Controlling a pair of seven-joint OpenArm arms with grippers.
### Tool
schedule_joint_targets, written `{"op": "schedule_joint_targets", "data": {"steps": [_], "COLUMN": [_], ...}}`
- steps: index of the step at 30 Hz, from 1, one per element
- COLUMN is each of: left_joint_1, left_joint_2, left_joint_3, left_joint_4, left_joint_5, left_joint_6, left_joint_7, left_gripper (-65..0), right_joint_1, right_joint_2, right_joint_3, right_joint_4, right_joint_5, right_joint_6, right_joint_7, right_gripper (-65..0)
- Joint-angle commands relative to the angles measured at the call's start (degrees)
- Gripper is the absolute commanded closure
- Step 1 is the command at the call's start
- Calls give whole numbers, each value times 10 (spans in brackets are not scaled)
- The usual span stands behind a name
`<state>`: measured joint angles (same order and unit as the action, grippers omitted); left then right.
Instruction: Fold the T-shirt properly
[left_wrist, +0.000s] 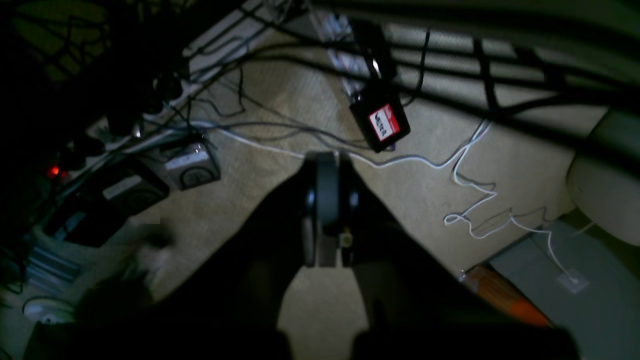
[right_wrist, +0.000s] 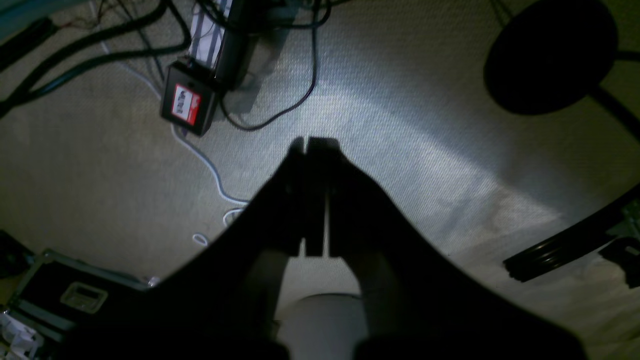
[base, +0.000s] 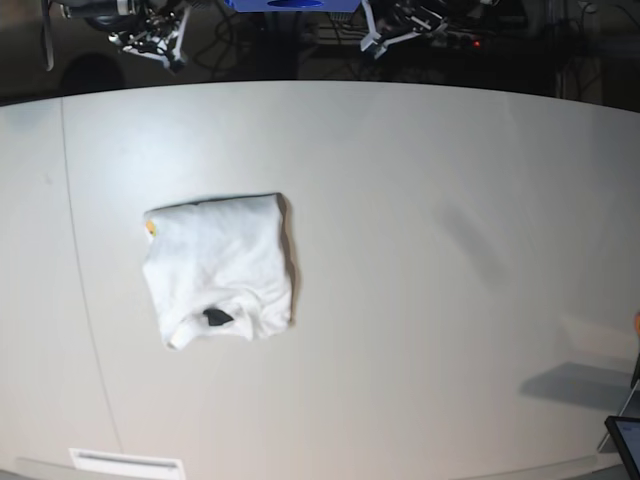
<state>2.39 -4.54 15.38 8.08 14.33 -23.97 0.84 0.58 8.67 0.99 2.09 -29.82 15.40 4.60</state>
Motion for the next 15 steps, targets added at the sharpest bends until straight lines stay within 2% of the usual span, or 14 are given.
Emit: {"op": "schedule_joint_targets", "data": {"steps": [1,15], "left_joint_1": [3,2], "left_joint_2": [-2,2], "left_joint_3": [0,0], "left_joint_4": [1,1], "left_joint_5": [0,-1], "left_joint_6": [-3,-3], "left_joint_7": [0,0], "left_gripper": [-2,-2], "right_joint_1": [-3,-12], "right_joint_2": [6,5], "right_joint_3": [2,-1], "right_joint_4": [2,2], "right_joint_5": [2,-2], "right_joint_6": [3,2], "right_joint_7": [2,2], "right_gripper": [-10,-10]}}
